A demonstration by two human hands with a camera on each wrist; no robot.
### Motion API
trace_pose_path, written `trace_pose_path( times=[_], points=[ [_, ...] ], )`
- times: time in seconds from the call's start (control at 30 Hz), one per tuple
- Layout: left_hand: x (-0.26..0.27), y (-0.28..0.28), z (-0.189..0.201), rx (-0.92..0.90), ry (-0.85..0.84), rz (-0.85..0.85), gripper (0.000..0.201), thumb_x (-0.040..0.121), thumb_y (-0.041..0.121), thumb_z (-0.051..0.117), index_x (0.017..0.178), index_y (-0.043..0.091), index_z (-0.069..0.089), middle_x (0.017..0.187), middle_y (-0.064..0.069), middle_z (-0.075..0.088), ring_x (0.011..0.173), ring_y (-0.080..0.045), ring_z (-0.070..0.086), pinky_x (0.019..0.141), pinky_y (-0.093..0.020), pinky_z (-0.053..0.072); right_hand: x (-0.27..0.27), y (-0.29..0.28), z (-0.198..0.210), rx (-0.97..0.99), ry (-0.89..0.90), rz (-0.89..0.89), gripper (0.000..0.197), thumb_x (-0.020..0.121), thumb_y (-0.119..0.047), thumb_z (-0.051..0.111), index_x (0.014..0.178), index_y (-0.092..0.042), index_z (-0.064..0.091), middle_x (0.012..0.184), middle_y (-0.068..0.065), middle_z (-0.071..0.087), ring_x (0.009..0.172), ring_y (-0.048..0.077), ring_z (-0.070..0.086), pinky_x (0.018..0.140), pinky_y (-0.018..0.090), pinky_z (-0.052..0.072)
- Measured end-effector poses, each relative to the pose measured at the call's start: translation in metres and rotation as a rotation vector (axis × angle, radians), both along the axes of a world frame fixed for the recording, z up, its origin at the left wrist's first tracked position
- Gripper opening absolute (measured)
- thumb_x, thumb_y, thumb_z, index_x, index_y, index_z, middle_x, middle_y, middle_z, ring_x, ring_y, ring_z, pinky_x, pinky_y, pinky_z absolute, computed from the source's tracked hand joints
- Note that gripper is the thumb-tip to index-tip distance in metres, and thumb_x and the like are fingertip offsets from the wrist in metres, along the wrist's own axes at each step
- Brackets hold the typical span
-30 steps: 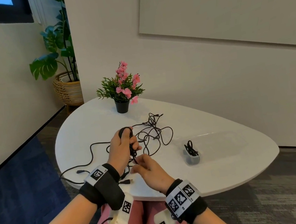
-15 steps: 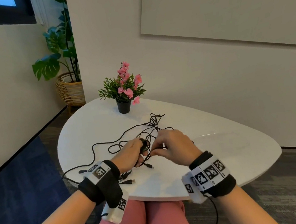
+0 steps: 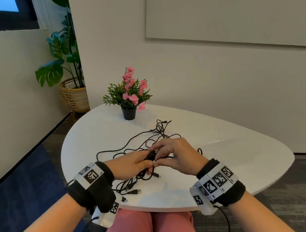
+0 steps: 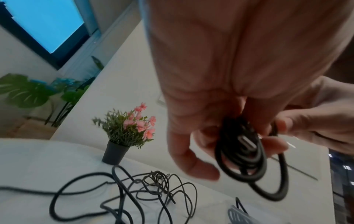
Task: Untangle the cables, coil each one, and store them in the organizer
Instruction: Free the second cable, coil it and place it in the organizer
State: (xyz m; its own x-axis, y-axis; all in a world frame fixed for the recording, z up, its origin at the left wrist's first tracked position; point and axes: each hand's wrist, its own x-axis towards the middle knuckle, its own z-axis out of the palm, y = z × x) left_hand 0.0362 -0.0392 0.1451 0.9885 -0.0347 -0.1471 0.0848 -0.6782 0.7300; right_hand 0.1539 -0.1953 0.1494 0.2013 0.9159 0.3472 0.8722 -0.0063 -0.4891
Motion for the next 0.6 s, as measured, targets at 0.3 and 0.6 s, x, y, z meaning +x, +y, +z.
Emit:
trace_pose_path(
  times=[0.3, 0.6],
  points=[
    [0.0, -0.013, -0.008, -0.274, 0.094, 0.058, 0.014, 0.084, 0.02, 0.046, 0.097, 0.018, 0.049, 0.087, -0.002, 0.05, 0.075, -0.01, 0.048, 0.071, -0.025, 0.047, 0.006, 0.003, -0.005, -0.009, 0.021, -0.043, 0.006, 0.076, -0.016, 0.076, 0.076, -0.01, 0.075, 0.096, 0.004, 0.07, 0.085, 0.012, 0.063, 0.078, 0.014, 0.046],
    [-0.003, -0.024, -0.035, -0.336, 0.08, 0.076, 0.011, 0.097, 0.016, 0.041, 0.107, 0.015, 0.043, 0.081, 0.003, 0.052, 0.069, -0.006, 0.056, 0.067, -0.025, 0.051, 0.005, 0.005, -0.013, 0.016, 0.068, -0.096, 0.006, 0.077, -0.012, 0.074, 0.077, -0.006, 0.075, 0.09, 0.005, 0.072, 0.082, 0.01, 0.064, 0.075, 0.014, 0.048]
  ],
)
